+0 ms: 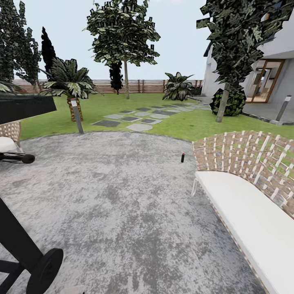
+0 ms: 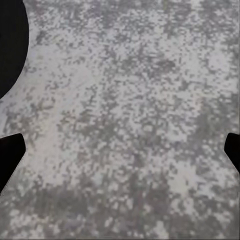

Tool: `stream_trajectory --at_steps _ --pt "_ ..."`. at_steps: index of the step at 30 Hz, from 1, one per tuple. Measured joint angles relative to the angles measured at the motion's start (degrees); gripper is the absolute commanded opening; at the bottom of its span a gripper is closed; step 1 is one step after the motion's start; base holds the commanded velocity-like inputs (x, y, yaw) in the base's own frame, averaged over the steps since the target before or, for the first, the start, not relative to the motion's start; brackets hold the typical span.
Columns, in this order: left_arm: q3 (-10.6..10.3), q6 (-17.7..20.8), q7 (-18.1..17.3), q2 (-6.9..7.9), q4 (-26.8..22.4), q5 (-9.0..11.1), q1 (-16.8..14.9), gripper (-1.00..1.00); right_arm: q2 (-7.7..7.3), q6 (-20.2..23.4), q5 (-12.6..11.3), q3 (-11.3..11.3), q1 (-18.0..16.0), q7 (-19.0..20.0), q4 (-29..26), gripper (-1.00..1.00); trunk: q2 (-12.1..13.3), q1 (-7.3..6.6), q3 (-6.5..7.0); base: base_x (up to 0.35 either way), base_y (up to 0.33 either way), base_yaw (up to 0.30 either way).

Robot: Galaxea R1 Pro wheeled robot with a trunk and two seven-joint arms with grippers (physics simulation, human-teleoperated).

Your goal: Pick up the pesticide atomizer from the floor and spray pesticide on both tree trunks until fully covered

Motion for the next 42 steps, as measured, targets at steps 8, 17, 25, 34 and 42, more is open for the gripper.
stream_trajectory --at_steps 8,17,25,34,42 --pt "0.00 0.00 0.00 0.00 0.00 0.00 0.00 1.00 0.02 0.00 0.00 0.03 0.00 0.00 -0.10 1.00 0.00 0.00 0.00 0.340 0.000 0.000" --pt "0.00 0.00 0.00 0.00 0.00 0.00 0.00 1.00 0.12 0.03 -0.01 0.08 0.00 0.12 -0.11 1.00 0.00 0.00 0.00 0.339 0.000 0.000" --pt "0.00 0.00 0.00 0.00 0.00 0.00 0.00 1.00 0.12 0.00 0.00 0.07 0.00 0.10 -0.05 1.00 0.00 0.00 0.00 0.339 0.000 0.000" --pt "0.00 0.00 0.00 0.00 0.00 0.00 0.00 1.00 0.09 0.08 0.07 0.08 0.00 0.16 0.01 1.00 0.00 0.00 0.00 0.339 0.000 0.000" --pt "0.00 0.00 0.00 0.00 0.00 0.00 0.00 1.00 0.09 0.09 0.08 0.04 0.00 0.11 0.03 1.00 0.00 0.00 0.00 0.339 0.000 0.000"
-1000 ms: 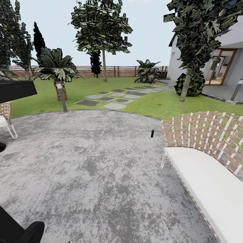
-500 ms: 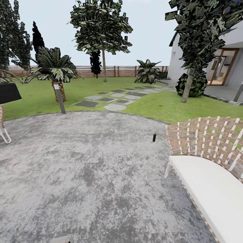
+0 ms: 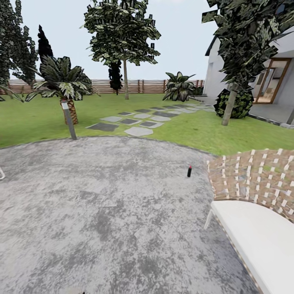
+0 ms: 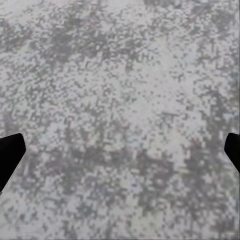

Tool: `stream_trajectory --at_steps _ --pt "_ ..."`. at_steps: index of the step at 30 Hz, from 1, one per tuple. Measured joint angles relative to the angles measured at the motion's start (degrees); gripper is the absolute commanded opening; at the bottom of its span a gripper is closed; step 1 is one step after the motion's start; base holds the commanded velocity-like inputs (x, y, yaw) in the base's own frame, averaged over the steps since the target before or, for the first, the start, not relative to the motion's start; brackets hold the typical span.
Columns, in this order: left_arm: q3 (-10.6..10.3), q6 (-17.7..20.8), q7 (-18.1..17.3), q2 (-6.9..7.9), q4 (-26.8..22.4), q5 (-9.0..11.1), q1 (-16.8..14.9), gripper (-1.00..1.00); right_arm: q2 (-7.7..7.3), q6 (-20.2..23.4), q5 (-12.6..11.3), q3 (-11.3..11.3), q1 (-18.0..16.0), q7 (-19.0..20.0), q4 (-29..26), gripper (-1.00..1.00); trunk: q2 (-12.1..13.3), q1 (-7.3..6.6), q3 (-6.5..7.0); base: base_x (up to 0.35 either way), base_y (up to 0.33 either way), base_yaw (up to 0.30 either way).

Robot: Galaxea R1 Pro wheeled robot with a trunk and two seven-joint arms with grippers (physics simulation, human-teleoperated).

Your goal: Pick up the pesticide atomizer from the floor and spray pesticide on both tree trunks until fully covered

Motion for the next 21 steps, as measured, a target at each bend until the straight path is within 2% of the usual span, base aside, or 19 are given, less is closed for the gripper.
stream_trajectory --at_steps 8,14,21 --pt "0.00 0.00 0.00 0.00 0.00 0.00 0.00 1.00 0.00 -0.06 -0.07 -0.04 0.00 -0.07 -0.11 1.00 0.00 0.00 0.00 0.339 0.000 0.006" --pt "0.00 0.00 0.00 0.00 -0.01 0.01 0.01 1.00 0.08 -0.09 -0.08 -0.04 -0.01 -0.08 -0.16 1.00 0.00 0.00 0.00 0.340 0.000 0.141" --pt "0.00 0.00 0.00 0.00 0.00 0.00 0.00 1.00 0.13 -0.09 -0.10 0.01 0.00 0.01 -0.15 1.00 0.00 0.00 0.00 0.339 0.000 0.010"
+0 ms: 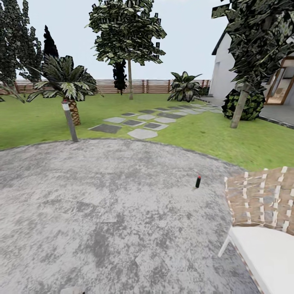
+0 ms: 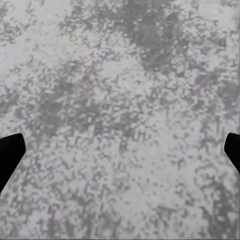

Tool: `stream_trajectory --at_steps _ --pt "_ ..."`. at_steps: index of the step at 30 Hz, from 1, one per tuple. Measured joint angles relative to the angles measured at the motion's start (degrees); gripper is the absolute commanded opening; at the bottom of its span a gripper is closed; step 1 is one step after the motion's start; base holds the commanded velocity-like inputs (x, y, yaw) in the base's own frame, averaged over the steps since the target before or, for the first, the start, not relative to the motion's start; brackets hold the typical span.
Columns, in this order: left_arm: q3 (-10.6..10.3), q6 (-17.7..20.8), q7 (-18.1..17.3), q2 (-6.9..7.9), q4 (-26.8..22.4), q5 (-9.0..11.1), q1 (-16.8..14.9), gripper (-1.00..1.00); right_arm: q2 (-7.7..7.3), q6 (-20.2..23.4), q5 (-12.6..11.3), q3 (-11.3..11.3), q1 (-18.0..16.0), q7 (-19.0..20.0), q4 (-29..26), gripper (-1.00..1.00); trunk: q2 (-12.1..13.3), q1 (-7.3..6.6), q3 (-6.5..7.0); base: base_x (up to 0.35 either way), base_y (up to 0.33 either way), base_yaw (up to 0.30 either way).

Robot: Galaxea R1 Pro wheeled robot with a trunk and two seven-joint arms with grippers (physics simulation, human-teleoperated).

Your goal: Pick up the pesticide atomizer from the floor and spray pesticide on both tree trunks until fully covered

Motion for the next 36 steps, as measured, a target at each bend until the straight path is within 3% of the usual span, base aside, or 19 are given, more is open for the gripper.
stream_trajectory --at_steps 36 --pt "0.00 -0.11 0.00 0.00 0.00 0.00 0.00 1.00 0.04 0.00 0.02 -0.05 0.00 -0.09 0.09 1.00 0.00 0.00 0.00 0.339 0.000 0.000"
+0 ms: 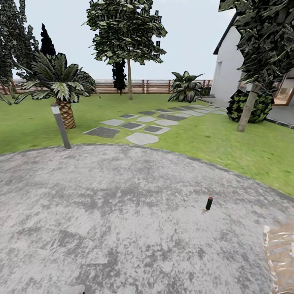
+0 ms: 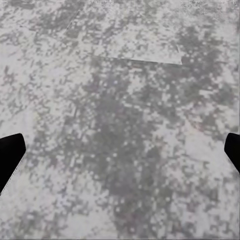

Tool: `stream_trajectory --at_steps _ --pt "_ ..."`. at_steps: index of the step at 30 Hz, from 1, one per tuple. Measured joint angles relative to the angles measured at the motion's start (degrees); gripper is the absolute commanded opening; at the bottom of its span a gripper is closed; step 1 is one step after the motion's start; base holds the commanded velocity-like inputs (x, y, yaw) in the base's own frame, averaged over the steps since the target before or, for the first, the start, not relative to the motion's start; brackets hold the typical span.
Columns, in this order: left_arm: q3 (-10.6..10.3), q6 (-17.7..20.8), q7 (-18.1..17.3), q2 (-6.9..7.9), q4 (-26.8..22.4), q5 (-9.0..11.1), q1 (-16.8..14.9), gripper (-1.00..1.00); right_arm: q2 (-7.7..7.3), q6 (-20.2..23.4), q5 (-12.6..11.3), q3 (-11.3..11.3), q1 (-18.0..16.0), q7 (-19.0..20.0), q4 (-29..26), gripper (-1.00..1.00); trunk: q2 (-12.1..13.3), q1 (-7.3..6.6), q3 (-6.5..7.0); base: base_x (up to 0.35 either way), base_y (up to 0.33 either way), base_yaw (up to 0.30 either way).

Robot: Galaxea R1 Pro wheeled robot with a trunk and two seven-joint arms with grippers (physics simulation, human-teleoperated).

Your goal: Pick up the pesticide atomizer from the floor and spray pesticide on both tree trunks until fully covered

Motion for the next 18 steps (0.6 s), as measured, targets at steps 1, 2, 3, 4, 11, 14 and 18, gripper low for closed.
stream_trajectory --at_steps 1,2,3,4,11,14,18 --pt "0.00 0.00 0.00 0.00 0.00 0.00 0.00 1.00 0.00 0.00 0.00 0.00 0.00 0.00 0.00 1.00 0.00 0.00 0.00 0.339 0.000 0.000" --pt "0.00 0.01 0.00 0.00 0.00 0.00 0.00 1.00 0.00 0.00 0.00 0.00 0.00 -0.01 0.00 1.00 0.00 0.00 0.00 0.339 0.000 0.000" --pt "0.00 0.02 0.00 0.00 0.00 0.00 0.00 1.00 0.00 0.00 0.00 0.00 0.00 -0.02 0.00 1.00 0.00 0.00 0.00 0.339 0.000 0.000" --pt "0.00 0.02 0.00 0.00 0.00 0.00 0.00 1.00 0.00 0.00 0.00 0.00 0.00 -0.02 0.00 1.00 0.00 0.00 0.00 0.339 0.000 0.000" --pt "0.00 0.03 0.00 0.00 0.00 0.00 0.00 1.00 0.00 0.00 0.00 0.00 0.00 0.06 0.00 1.00 0.00 0.00 0.00 0.339 0.000 0.000" --pt "0.00 0.03 0.00 0.00 0.00 0.00 0.00 1.00 0.00 0.00 0.00 0.00 0.00 0.05 0.00 1.00 0.00 0.00 0.00 0.339 0.000 0.000" --pt "0.00 0.01 0.00 0.00 0.01 0.00 0.00 1.00 0.00 0.00 0.00 0.00 0.00 0.06 0.00 1.00 0.00 0.00 0.00 0.339 0.000 0.000"
